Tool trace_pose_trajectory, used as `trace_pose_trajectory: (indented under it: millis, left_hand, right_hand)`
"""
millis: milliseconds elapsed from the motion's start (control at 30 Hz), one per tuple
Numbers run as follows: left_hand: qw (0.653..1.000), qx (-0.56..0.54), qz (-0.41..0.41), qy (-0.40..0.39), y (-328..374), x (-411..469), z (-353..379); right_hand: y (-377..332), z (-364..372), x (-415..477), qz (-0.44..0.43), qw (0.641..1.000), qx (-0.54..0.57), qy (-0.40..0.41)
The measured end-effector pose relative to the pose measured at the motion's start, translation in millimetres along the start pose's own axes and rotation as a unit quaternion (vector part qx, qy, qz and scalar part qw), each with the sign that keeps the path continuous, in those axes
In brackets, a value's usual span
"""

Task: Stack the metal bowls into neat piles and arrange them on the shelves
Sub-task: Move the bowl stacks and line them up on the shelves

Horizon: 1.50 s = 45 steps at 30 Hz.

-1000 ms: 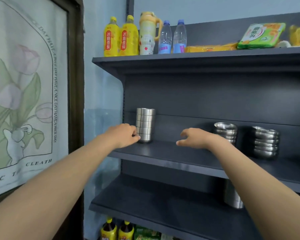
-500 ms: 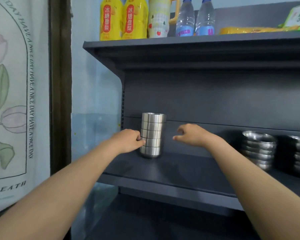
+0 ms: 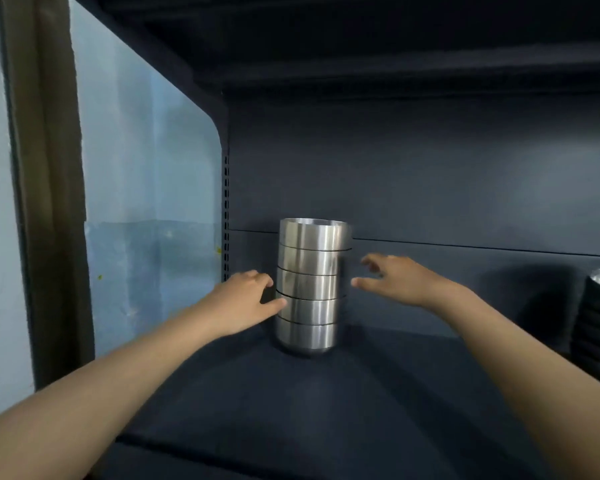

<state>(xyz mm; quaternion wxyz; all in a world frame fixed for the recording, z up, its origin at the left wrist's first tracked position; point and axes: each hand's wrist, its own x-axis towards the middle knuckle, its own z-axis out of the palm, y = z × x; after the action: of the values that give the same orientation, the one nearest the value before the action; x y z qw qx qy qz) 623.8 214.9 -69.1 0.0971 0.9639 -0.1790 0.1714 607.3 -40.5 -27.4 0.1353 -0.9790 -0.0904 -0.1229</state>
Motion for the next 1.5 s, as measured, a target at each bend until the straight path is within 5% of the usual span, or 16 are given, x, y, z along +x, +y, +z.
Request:
trace_pose_trajectory:
  millis: [367,733,1033,1500]
  left_hand:
    - [0.928,-0.371,0.041,0.008,-18,41,78]
    - [0.882,-0.465,0.074,0.018,-18,44,116]
    - [0.888,-0.448,0.095,0.040,-15,46,121]
    - [0.850,-0.498,0.146,0.084,4,27,102]
  right_hand:
    - [10,71,58,-0.111,0.935,0.314,0.120]
    - [-10,95,68,-0.135,0.881,0.394,0.223]
    - [-15,111,73,-0.126,0.849,0.431,0.277]
    - [-38,84,31,-0.109,0.856,0.387,0.324]
